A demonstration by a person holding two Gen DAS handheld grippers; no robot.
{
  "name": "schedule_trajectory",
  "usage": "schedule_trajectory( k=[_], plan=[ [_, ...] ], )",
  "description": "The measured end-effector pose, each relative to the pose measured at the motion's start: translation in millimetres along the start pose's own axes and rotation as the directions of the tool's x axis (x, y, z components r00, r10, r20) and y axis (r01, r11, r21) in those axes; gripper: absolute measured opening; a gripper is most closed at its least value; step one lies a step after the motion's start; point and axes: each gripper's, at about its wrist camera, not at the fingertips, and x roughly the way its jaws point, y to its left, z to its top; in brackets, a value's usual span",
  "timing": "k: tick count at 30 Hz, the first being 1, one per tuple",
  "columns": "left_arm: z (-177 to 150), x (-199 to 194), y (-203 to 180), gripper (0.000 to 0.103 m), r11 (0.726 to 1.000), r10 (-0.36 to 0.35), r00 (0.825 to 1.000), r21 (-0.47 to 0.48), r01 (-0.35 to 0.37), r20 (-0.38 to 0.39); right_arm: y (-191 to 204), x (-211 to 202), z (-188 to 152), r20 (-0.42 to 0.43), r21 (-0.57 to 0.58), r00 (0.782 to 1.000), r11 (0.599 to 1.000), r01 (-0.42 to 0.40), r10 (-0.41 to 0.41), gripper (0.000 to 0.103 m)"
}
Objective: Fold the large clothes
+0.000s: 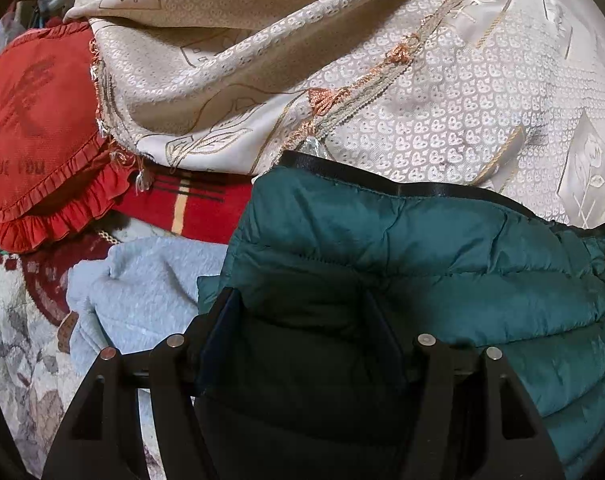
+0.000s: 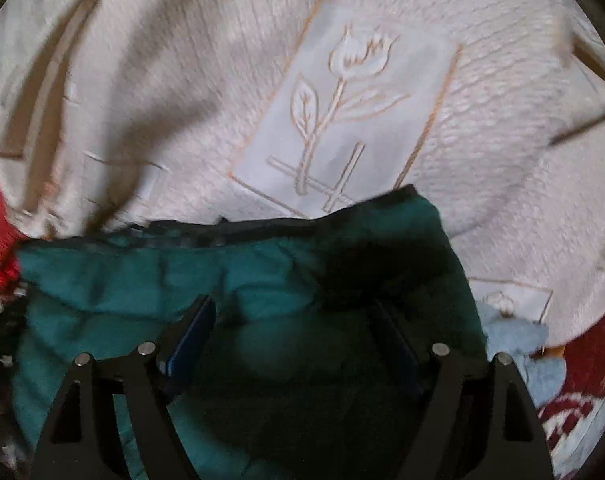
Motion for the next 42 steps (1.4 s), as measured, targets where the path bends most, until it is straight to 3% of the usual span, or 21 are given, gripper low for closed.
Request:
schedule_trajectory(
  k=[6, 11, 13, 18, 24, 29, 30, 33, 34, 37, 42],
  plan=[
    [-0.4, -0.8, 0.1, 0.047, 1.000, 0.008, 1.000, -0.003, -0.008, 0.003, 38.1, -19.6, -15.1, -0.018, -0.142, 0.998, 0.988, -0.067, 0.065, 0.083],
    [-0.6, -0.2, 0.1, 0.047, 1.000, 0.006, 1.000, -0.003, -0.006, -0.003, 74.9, 13.3, -20.3, -0.050, -0.250, 0.998, 0.967, -0.043, 0.032, 0.084],
    [-0.1, 1.5, -0.4, 0.048, 1.000, 0.008, 1.000, -0.002, -0.008, -0.007, 77.3, 34.0, -20.0, -0.079, -0.235, 0.997, 0.972, -0.022, 0.003, 0.084],
    [0.2, 4.6, 1.3, 0.049, 1.000, 0.011, 1.000, 0.001, -0.011, -0.016, 73.7, 40.2, -14.9, -0.099, -0.199, 0.995, 0.980, -0.015, -0.005, 0.085],
    [0.1, -4.4, 7.7, 0.049, 1.000, -0.006, 1.000, -0.017, 0.005, -0.026, 54.5, -14.9, -20.8, -0.035, -0.161, 0.998, 0.985, -0.058, 0.053, 0.085],
    [-0.7, -26.0, 14.1, 0.049, 0.998, -0.007, 0.999, -0.057, 0.005, -0.039, 17.4, -62.3, -38.6, 0.070, -0.132, 0.996, 0.990, 0.057, -0.048, 0.086],
    [-1.6, -32.1, 14.7, 0.049, 0.998, -0.007, 0.999, -0.060, 0.005, -0.039, 11.6, -63.2, -41.5, 0.066, -0.124, 0.996, 0.990, 0.073, -0.065, 0.086],
    [-6.3, -51.8, 16.9, 0.049, 0.998, 0.000, 0.999, -0.060, -0.002, -0.032, -13.0, -44.3, -49.2, -0.070, -0.091, 0.989, 0.988, 0.122, -0.128, 0.086],
    [-8.7, -60.2, 18.4, 0.049, 0.998, 0.001, 1.000, -0.061, -0.003, -0.030, -16.8, -36.1, -51.5, -0.110, -0.079, 0.986, 0.990, 0.114, -0.123, 0.086],
    [-17.4, -86.5, 20.7, 0.049, 0.999, -0.001, 1.000, -0.045, 0.000, -0.011, -13.1, -44.3, -49.4, -0.079, -0.076, 0.988, 0.989, 0.124, -0.130, 0.086],
    [-34.3, -131.9, 20.1, 0.049, 1.000, 0.009, 0.999, 0.015, -0.010, 0.050, -4.3, -89.5, -57.4, -0.042, -0.009, 0.999, 0.999, 0.035, -0.035, 0.086]
  ],
)
